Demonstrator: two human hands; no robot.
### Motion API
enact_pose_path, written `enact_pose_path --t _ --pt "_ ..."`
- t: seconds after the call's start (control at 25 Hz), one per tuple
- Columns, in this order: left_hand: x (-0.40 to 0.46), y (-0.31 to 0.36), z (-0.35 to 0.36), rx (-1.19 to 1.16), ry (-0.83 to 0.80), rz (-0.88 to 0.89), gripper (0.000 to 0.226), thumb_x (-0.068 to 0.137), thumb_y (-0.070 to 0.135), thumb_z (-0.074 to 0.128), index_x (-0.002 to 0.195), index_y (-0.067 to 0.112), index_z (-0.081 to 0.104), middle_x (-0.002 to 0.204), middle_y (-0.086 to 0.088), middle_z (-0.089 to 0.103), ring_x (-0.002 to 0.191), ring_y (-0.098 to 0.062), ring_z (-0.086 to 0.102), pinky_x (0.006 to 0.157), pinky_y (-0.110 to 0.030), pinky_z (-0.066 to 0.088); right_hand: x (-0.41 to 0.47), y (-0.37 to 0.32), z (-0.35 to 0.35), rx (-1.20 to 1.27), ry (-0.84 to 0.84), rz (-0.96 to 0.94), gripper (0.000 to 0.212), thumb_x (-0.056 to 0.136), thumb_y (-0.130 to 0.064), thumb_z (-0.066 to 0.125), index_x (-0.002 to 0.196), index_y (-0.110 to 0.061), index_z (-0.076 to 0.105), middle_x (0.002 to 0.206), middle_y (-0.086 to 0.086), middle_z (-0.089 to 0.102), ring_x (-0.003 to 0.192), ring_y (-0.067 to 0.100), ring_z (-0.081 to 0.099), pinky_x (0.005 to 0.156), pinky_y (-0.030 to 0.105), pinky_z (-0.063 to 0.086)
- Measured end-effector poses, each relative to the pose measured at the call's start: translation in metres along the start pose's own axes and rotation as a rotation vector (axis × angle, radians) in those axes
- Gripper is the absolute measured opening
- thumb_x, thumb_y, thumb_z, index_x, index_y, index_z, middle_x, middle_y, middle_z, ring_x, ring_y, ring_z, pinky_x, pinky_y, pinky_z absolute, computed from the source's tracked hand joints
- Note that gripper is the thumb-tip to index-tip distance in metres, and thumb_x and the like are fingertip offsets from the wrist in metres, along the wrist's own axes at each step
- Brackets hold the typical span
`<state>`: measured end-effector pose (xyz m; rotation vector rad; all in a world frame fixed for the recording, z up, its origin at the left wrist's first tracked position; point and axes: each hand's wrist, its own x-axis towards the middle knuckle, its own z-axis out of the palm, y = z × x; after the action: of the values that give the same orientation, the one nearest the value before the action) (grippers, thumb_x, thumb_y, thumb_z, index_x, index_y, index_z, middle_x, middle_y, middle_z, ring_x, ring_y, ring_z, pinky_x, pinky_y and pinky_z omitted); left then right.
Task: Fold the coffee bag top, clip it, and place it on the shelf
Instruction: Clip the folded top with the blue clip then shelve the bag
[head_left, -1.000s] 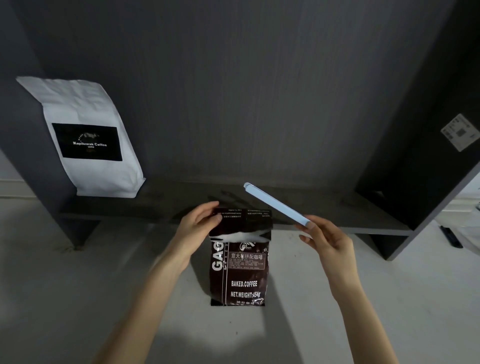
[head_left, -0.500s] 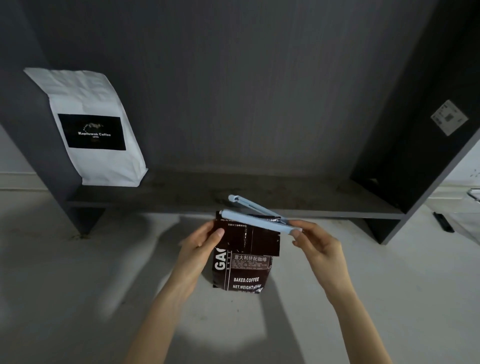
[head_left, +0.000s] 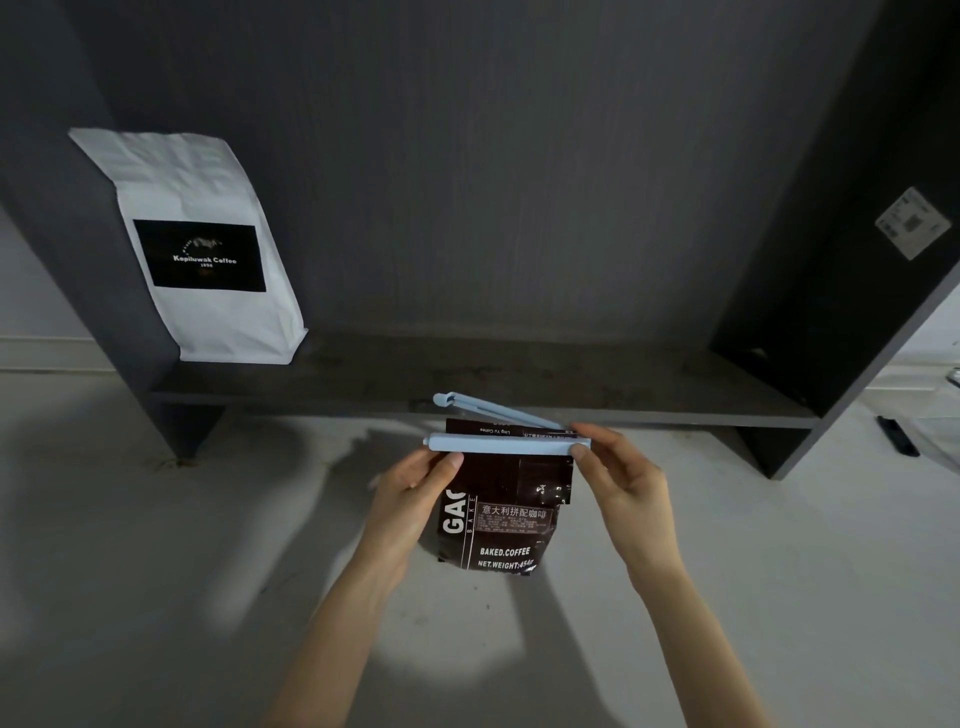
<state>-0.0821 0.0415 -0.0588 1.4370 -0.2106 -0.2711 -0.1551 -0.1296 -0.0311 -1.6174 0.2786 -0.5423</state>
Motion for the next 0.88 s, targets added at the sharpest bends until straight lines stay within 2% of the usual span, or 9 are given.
enact_pose_path --t 0.24,0.4,0.48,0.6,0.72,0.88 --pt "-0.002 -0.002 0.0 0.001 0.038 -0.023 0.013 0.083 0.018 0.057 0.082 0.027 0.067 0.079 0.013 0.073 0.077 0.001 0.067 0.065 -0.013 0.047 -0.005 0.002 0.007 0.047 0.002 0.023 0.019 0.085 -0.007 0.053 0.1 -0.015 0.06 0.085 -0.009 0.064 0.071 -0.01 0.063 0.058 0.005 0.048" --pt "-0.003 -0.001 -0.001 -0.005 0.017 -0.005 0.015 0.082 0.019 0.057 0.088 0.027 0.068 0.086 0.014 0.074 0.087 -0.003 0.067 0.072 -0.015 0.049 -0.005 0.003 0.011 0.079 0.036 0.024 0.019 0.085 -0.006 0.052 0.1 -0.014 0.061 0.082 -0.008 0.065 0.067 -0.01 0.062 0.058 0.004 0.047" --pt "-0.003 0.0 0.0 -0.012 -0.003 0.008 0.018 0.082 0.019 0.057 0.094 0.029 0.068 0.091 0.015 0.074 0.091 -0.005 0.066 0.075 -0.015 0.05 -0.006 0.003 0.013 0.109 0.057 0.028 0.017 0.085 -0.004 0.052 0.096 -0.016 0.06 0.081 -0.007 0.065 0.066 -0.01 0.062 0.058 0.003 0.047" --pt "-0.005 0.001 0.0 -0.022 -0.011 0.023 0.019 0.083 0.018 0.057 0.095 0.029 0.067 0.09 0.017 0.073 0.09 -0.003 0.066 0.07 -0.008 0.05 -0.006 0.005 0.014 0.098 0.069 0.009 0.019 0.085 -0.004 0.052 0.089 -0.02 0.06 0.08 -0.006 0.064 0.066 -0.01 0.061 0.058 0.003 0.046" --pt "-0.005 0.0 0.0 -0.014 0.002 0.024 0.019 0.082 0.019 0.057 0.096 0.029 0.067 0.092 0.018 0.073 0.089 -0.003 0.067 0.069 -0.008 0.05 -0.006 0.009 0.014 0.051 0.082 -0.01 0.023 0.085 -0.006 0.052 0.085 -0.028 0.059 0.082 -0.008 0.064 0.07 -0.009 0.062 0.06 0.004 0.047" --pt "-0.006 0.0 0.0 -0.008 0.016 0.028 0.018 0.082 0.017 0.058 0.09 0.031 0.067 0.081 0.022 0.073 0.084 0.003 0.066 0.064 -0.005 0.047 -0.006 0.014 0.014 0.003 0.085 -0.029 0.027 0.085 -0.009 0.053 0.083 -0.036 0.058 0.084 -0.005 0.066 0.074 -0.003 0.063 0.066 0.008 0.05"
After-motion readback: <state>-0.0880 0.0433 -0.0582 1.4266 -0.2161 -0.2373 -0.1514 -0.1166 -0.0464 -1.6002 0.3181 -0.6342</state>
